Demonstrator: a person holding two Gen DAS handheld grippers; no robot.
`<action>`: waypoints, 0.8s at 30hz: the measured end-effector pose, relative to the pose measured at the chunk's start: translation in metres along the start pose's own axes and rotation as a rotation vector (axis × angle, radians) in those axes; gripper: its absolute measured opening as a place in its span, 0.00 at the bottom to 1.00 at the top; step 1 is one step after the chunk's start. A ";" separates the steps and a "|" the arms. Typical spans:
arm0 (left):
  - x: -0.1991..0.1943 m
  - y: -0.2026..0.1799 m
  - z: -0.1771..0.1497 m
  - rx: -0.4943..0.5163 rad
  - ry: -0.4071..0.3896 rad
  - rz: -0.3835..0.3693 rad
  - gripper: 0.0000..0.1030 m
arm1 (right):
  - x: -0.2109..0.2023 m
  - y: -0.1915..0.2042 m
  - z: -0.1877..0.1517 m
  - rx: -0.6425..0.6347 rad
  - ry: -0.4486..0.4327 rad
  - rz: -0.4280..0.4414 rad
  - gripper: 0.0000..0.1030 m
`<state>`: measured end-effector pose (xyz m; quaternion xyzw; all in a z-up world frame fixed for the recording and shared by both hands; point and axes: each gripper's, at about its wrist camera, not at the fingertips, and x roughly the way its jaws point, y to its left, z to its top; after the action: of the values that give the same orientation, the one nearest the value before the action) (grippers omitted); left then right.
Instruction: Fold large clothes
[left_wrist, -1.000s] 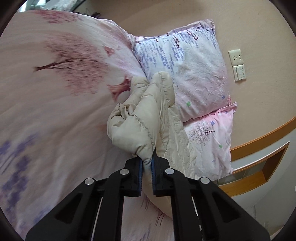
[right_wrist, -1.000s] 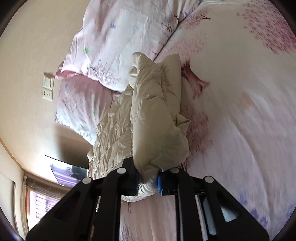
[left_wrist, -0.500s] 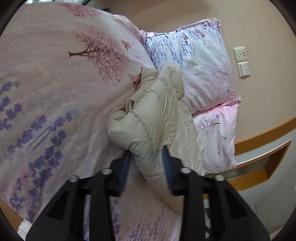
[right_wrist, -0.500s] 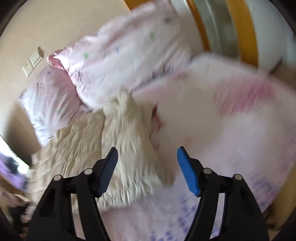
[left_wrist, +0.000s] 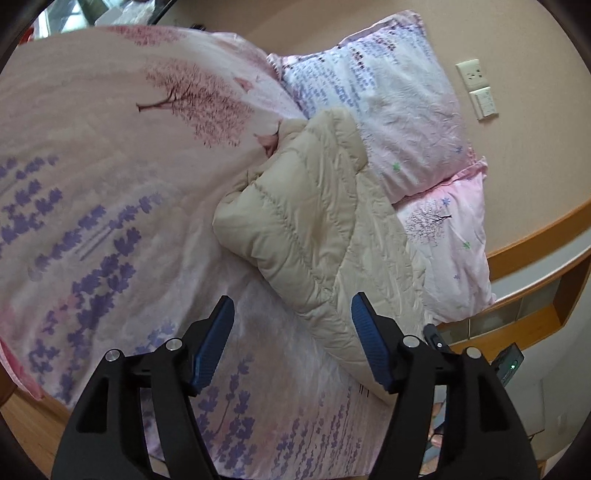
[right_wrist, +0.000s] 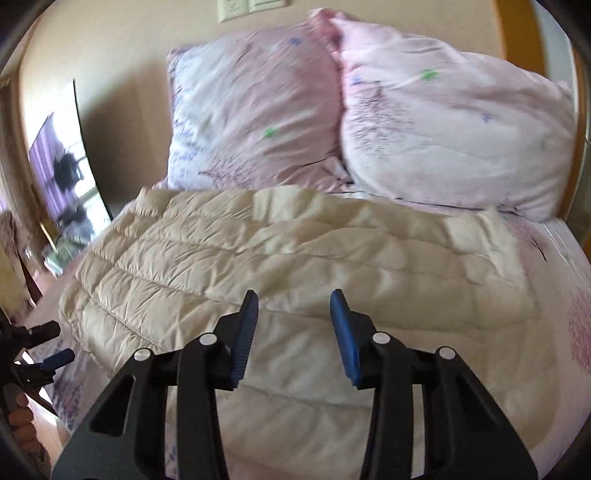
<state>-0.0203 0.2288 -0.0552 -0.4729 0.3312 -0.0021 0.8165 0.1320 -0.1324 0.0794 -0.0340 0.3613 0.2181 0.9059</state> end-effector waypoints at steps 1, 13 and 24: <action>0.003 -0.001 0.001 0.000 -0.004 0.006 0.64 | 0.007 0.006 0.001 -0.027 0.014 -0.016 0.40; 0.022 -0.006 0.020 -0.004 -0.051 0.074 0.64 | 0.052 0.015 -0.013 -0.075 0.116 -0.081 0.41; 0.042 -0.015 0.033 -0.040 -0.089 0.090 0.52 | 0.062 0.037 -0.016 -0.144 0.154 -0.130 0.41</action>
<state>0.0351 0.2329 -0.0553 -0.4736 0.3154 0.0623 0.8200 0.1467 -0.0796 0.0298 -0.1390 0.4103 0.1809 0.8830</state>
